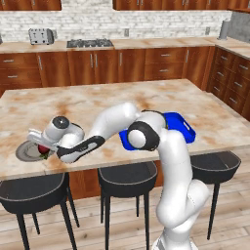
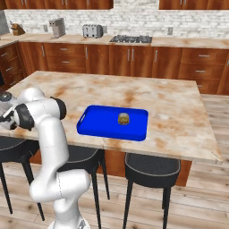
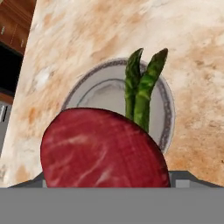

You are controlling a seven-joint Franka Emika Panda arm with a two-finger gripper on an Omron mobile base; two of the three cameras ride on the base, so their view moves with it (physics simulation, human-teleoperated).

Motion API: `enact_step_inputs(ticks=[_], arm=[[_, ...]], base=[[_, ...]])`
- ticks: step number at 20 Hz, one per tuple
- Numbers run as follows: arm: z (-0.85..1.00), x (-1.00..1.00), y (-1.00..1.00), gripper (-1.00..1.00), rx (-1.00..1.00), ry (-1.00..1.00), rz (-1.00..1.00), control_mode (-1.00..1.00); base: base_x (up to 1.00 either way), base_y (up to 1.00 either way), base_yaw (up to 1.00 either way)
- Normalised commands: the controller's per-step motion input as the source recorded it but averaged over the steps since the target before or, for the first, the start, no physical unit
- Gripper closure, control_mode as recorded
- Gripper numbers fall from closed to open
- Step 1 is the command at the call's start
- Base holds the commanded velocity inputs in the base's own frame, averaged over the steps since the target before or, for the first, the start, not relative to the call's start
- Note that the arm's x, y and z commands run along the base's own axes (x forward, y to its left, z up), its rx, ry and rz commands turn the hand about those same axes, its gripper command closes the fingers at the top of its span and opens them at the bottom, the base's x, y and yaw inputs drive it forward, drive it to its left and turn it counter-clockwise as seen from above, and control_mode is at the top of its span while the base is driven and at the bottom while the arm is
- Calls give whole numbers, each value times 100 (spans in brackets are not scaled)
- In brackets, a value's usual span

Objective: Create a steak meal by picking up the steak and asparagus from the tray and placing them on the plate. Leave the burrito on the tray.

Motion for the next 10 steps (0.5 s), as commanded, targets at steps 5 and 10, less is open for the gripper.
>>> enact_step_inputs(ticks=[5, 10], arm=[[2, 38, 39, 100, 1, 2, 0, -100], [0, 39, 44, 100, 0, 3, 0, -100]], base=[[0, 0, 0], [0, 0, 0]])
